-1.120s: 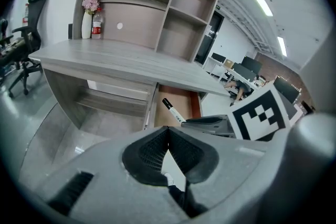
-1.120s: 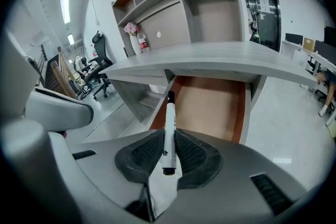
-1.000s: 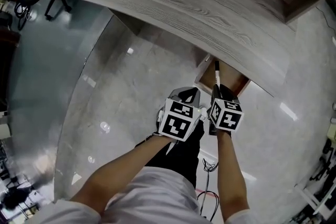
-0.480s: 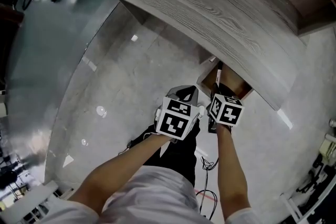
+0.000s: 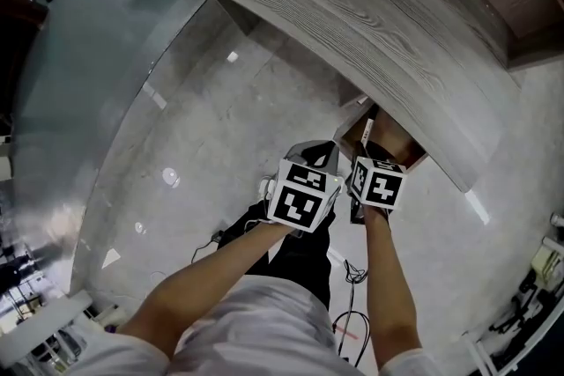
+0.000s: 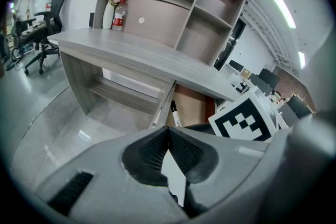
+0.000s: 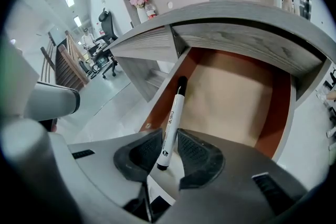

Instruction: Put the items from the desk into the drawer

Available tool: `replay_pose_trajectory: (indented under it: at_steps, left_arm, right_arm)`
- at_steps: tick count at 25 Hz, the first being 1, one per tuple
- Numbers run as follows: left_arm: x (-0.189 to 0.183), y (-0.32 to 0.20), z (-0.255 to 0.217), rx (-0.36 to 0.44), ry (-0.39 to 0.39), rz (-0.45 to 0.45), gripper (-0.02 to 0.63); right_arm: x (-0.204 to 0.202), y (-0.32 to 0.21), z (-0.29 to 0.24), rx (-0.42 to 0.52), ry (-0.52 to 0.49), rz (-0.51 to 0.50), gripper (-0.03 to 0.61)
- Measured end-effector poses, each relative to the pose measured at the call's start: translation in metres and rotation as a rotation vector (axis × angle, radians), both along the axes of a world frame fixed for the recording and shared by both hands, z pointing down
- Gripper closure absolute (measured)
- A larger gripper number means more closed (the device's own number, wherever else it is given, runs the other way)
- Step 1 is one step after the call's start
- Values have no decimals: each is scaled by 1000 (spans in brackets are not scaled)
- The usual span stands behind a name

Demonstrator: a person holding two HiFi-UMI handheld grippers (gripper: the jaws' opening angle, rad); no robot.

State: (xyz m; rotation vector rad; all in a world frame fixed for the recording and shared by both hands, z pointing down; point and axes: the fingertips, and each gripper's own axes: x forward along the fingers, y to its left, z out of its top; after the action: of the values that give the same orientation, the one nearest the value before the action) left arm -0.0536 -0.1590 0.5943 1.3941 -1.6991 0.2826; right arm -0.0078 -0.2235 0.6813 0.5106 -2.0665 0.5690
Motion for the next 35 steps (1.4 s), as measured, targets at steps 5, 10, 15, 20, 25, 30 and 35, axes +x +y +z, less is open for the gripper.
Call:
replay_pose_trajectory:
  at_steps: [5,10,15,20,25,30,35]
  left_arm:
    - [0,9,-3,-4,-4,16,609]
    - [4,13,-8,2,-10,61,609]
    - [15,13,-20,30,-14,120,610]
    - [25,16,-33,66,-16,182,609]
    - [32,28,-45,84,-24,252,611]
    - [40,35,-69,155,-26,300,609]
    - [48,55,-96,213,-40,359,609]
  right_arm:
    - [4,1,-6,25,-18,36,501]
    - [10,8,-19,33,-46,78,501]
    - [15,19,-51,56,-105,120,520]
    - [19,34,-86,103,-154,156,536]
    - [24,54,-124,161,-206,191,552]
    - [33,71,-163,228,-237,222,561]
    - [38,96,-197,277,-276,240,571]
